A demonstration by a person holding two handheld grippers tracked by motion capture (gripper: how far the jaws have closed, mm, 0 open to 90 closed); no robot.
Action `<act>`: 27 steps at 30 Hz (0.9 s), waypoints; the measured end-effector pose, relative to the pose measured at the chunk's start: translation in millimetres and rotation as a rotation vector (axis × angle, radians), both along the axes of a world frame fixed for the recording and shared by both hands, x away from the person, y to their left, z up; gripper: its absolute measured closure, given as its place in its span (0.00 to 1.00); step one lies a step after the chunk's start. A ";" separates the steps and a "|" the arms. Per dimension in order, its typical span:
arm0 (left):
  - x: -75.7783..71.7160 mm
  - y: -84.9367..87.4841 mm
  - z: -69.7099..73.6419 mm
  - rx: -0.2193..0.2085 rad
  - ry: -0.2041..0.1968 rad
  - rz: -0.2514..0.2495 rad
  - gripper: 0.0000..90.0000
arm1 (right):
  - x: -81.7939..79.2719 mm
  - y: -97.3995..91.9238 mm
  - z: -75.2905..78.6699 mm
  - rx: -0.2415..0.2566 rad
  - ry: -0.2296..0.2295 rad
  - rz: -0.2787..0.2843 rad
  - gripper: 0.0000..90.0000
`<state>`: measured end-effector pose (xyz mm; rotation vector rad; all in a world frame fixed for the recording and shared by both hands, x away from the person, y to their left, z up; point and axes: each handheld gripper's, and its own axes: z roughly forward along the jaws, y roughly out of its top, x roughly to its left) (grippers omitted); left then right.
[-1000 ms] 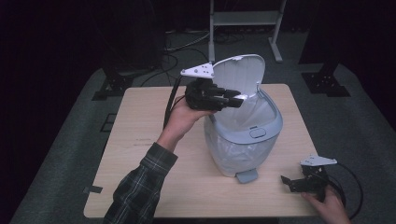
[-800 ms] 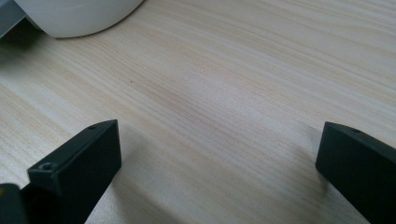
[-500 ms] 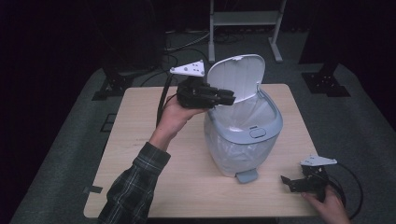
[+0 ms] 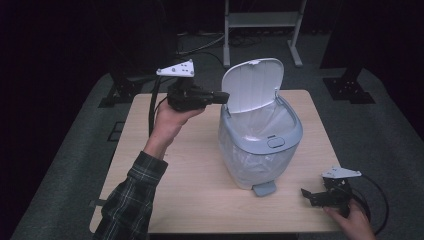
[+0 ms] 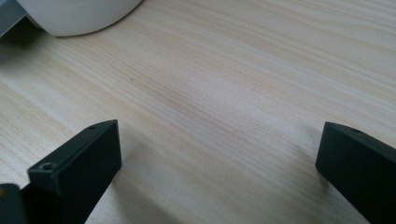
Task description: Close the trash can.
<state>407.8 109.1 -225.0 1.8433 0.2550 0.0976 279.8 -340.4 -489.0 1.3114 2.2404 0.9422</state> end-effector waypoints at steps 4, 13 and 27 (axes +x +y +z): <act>3.4 7.1 0.0 -0.009 -0.010 0.032 1.00 | -1.9 -0.6 0.0 0.000 0.001 -0.001 0.00; 15.5 17.5 -1.3 -0.020 -0.018 0.073 1.00 | -4.7 -1.4 -0.1 0.001 0.001 0.001 0.00; 47.9 14.4 5.9 -0.043 -0.018 0.129 1.00 | -5.0 -1.4 0.0 0.003 0.001 0.001 0.00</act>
